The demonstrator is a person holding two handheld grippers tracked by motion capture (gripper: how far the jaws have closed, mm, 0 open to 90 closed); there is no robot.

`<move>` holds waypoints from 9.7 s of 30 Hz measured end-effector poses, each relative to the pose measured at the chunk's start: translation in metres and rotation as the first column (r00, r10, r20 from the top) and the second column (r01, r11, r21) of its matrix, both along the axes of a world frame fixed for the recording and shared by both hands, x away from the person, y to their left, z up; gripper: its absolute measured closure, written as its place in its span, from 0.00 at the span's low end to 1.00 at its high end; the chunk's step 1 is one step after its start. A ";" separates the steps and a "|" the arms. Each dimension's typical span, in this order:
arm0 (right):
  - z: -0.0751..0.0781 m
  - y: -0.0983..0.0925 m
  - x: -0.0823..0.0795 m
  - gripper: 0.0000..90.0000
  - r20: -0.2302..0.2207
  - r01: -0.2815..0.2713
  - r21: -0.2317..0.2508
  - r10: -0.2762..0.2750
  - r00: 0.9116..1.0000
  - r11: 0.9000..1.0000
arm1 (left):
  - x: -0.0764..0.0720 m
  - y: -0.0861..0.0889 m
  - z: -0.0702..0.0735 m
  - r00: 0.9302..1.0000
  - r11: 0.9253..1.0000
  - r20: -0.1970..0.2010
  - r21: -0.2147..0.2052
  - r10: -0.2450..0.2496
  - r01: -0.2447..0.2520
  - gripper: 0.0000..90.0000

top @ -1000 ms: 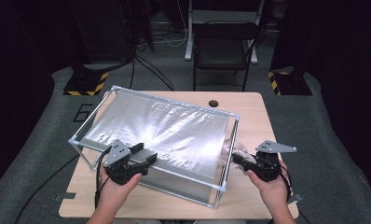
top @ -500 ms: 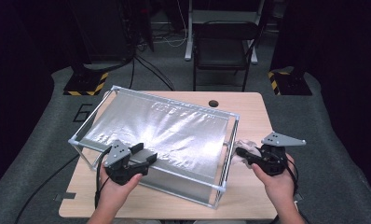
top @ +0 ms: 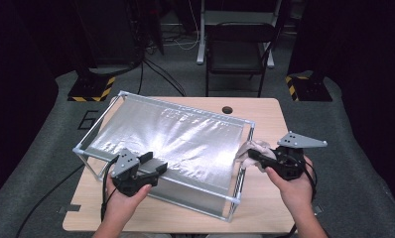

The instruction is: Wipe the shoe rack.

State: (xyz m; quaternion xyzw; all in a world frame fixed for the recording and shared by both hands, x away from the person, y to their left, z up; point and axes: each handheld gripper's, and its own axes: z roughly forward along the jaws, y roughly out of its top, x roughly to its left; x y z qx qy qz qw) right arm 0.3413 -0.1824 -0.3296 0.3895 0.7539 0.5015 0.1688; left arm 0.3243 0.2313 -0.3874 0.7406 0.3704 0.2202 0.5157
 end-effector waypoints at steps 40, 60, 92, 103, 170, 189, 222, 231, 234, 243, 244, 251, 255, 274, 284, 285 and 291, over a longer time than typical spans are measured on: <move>-0.024 0.008 0.063 0.68 -0.060 0.178 -0.096 -0.184 0.981 0.979 | 0.001 -0.001 -0.001 1.000 1.000 0.005 -0.013 0.004 -0.004 0.38; -0.031 0.014 0.007 0.62 -0.058 0.082 -0.034 -0.084 0.995 0.996 | 0.001 -0.001 -0.002 1.000 1.000 0.011 -0.006 0.012 -0.012 0.38; -0.032 0.006 0.029 0.60 -0.082 0.091 -0.058 -0.096 0.992 0.994 | -0.008 -0.005 0.014 0.986 0.988 -0.054 -0.004 -0.157 0.157 0.32; -0.033 0.005 0.039 0.58 -0.093 0.103 -0.046 -0.107 0.990 0.994 | -0.012 -0.014 0.006 0.992 0.990 -0.001 0.071 -0.125 0.125 0.33; -0.023 -0.022 -0.027 0.84 -0.016 0.046 -0.004 -0.046 0.999 0.999 | -0.004 -0.038 -0.002 0.996 0.996 0.055 0.062 -0.074 0.071 0.34; -0.060 -0.020 -0.059 0.80 -0.022 0.068 -0.065 -0.069 0.997 0.996 | -0.004 -0.038 -0.003 0.996 0.996 0.052 0.060 -0.077 0.073 0.34; -0.120 -0.002 -0.039 0.81 -0.050 0.128 -0.100 -0.134 0.990 0.987 | -0.003 -0.036 -0.002 0.995 0.994 0.053 0.066 -0.087 0.083 0.34; -0.150 0.000 -0.036 0.81 -0.099 0.135 -0.125 -0.148 0.984 0.983 | -0.003 -0.036 -0.002 0.995 0.994 0.055 0.065 -0.088 0.084 0.34; -0.161 0.001 -0.034 0.81 -0.120 0.137 -0.126 -0.152 0.981 0.983 | -0.003 -0.036 -0.002 0.995 0.994 0.056 0.064 -0.088 0.084 0.34; -0.153 -0.001 -0.036 0.81 -0.100 0.127 -0.123 -0.139 0.985 0.984 | -0.003 -0.035 -0.003 0.994 0.994 0.061 0.065 -0.088 0.084 0.35; -0.150 -0.001 -0.036 0.81 -0.091 0.130 -0.122 -0.141 0.986 0.984 | -0.003 -0.036 -0.003 0.994 0.995 0.062 0.064 -0.086 0.082 0.35; -0.119 -0.002 -0.042 0.81 -0.034 0.133 -0.104 -0.137 0.990 0.986 | -0.003 -0.036 -0.003 0.994 0.994 0.061 0.065 -0.086 0.082 0.34; -0.111 -0.003 -0.043 0.81 -0.023 0.132 -0.090 -0.135 0.991 0.987 | -0.003 -0.036 -0.003 0.995 0.995 0.059 0.062 -0.085 0.081 0.34; -0.169 0.001 -0.032 0.81 -0.118 0.139 -0.120 -0.153 0.981 0.983 | -0.003 -0.036 -0.003 0.995 0.995 0.060 0.055 -0.082 0.079 0.35; -0.164 0.001 -0.033 0.80 -0.106 0.145 -0.113 -0.157 0.982 0.983 | -0.004 -0.036 -0.003 0.995 0.995 0.059 0.058 -0.086 0.083 0.35; -0.161 0.001 -0.034 0.80 -0.100 0.144 -0.106 -0.155 0.983 0.984 | -0.003 -0.035 -0.003 0.994 0.994 0.065 0.068 -0.089 0.085 0.35; -0.133 0.001 -0.040 0.78 -0.040 0.152 -0.079 -0.155 0.987 0.985 | -0.004 -0.036 -0.003 0.994 0.994 0.065 0.068 -0.088 0.084 0.34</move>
